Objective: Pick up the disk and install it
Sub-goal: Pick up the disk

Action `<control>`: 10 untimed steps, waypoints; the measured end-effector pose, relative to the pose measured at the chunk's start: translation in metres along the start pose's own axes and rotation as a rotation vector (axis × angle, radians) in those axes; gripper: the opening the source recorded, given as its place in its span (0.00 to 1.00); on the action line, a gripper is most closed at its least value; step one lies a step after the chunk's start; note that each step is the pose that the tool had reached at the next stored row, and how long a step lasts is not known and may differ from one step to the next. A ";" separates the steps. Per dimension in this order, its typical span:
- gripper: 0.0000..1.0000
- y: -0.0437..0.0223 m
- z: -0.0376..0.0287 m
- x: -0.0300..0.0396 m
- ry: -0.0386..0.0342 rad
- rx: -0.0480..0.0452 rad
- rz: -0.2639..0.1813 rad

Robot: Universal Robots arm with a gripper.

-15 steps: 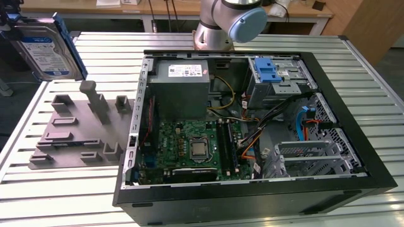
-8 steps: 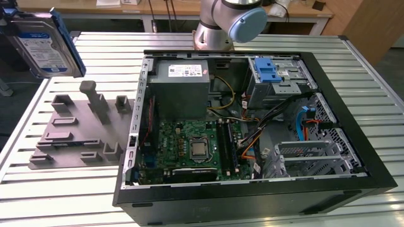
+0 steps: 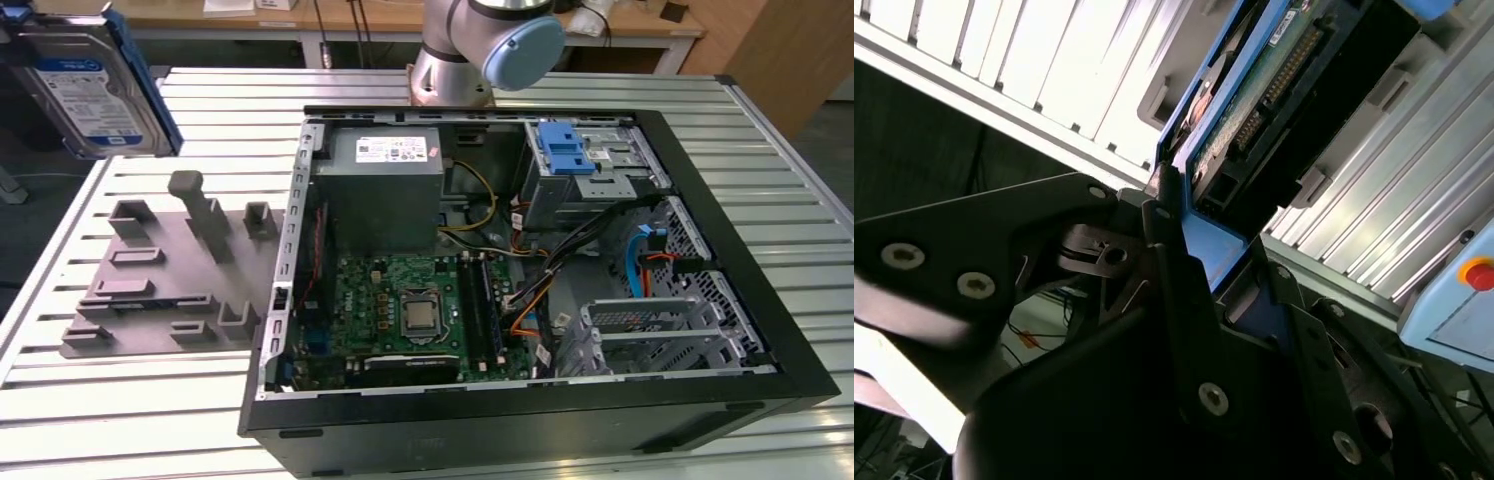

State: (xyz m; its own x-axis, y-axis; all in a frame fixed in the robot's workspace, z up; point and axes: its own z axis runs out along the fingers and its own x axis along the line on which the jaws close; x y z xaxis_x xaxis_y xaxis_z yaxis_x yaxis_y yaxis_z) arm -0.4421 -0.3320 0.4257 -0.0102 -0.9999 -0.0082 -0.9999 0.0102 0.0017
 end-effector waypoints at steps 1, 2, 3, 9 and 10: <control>0.36 0.0000 -0.0005 0.0000 0.0000 0.0046 0.000; 0.36 0.0000 -0.0013 0.0000 0.0000 0.0071 0.000; 0.36 0.0000 -0.0022 0.0000 0.0000 0.0084 0.000; 0.36 0.0001 -0.0070 0.0003 0.0000 0.0091 0.000; 0.36 0.0001 -0.0086 0.0004 0.0000 0.0091 0.000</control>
State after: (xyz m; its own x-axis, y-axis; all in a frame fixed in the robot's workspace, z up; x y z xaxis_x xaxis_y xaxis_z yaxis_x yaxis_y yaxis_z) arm -0.4421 -0.3325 0.4342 -0.0102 -0.9999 -0.0082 -0.9999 0.0103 -0.0074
